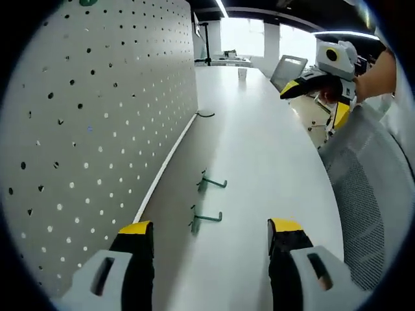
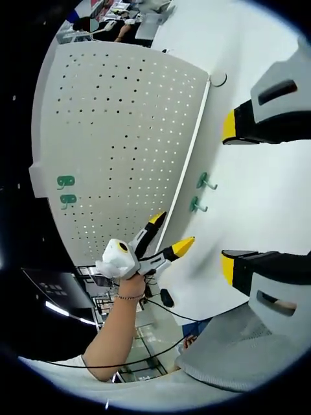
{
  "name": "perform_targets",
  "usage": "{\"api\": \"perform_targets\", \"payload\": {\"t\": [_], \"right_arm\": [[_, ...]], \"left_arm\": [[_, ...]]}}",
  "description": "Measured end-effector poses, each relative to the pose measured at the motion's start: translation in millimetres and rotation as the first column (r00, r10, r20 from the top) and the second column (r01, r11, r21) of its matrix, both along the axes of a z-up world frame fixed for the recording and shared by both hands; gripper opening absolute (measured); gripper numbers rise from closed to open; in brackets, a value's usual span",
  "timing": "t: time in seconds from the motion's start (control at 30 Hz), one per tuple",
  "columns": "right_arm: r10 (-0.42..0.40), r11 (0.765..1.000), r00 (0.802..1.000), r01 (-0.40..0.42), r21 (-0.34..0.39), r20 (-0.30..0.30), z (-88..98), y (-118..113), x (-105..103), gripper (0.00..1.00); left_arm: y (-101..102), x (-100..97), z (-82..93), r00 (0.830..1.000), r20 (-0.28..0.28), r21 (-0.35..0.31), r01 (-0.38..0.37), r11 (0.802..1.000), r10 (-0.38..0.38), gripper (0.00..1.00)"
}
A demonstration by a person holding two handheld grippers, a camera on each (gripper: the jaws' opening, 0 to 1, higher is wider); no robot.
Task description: Insert the hook assembly into the mounting plate slot until the hook locks in place.
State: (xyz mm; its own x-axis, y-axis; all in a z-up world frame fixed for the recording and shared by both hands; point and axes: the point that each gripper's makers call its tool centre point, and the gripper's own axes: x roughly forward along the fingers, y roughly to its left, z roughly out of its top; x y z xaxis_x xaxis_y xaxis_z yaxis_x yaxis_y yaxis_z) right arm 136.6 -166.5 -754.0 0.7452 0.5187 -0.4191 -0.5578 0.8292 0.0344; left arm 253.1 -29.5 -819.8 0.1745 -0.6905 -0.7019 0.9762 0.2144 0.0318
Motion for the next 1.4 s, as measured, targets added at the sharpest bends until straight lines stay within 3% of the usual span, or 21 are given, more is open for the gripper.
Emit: {"api": "perform_targets", "payload": {"t": [0.3, 1.4], "right_arm": [[-0.008, 1.000, 1.000, 0.008, 0.004, -0.005, -1.3, -1.6, -1.0, 0.64], [-0.015, 1.000, 0.999, 0.015, -0.001, -0.033, -6.8, -4.5, -4.3, 0.63]], "left_arm": [[-4.9, 2.2, -14.7, 0.998, -0.014, 0.062, 0.060, 0.996, -0.059, 0.73], [-20.0, 16.6, -51.0, 0.986, -0.090, 0.183, 0.154, 0.971, -0.139, 0.71]]}}
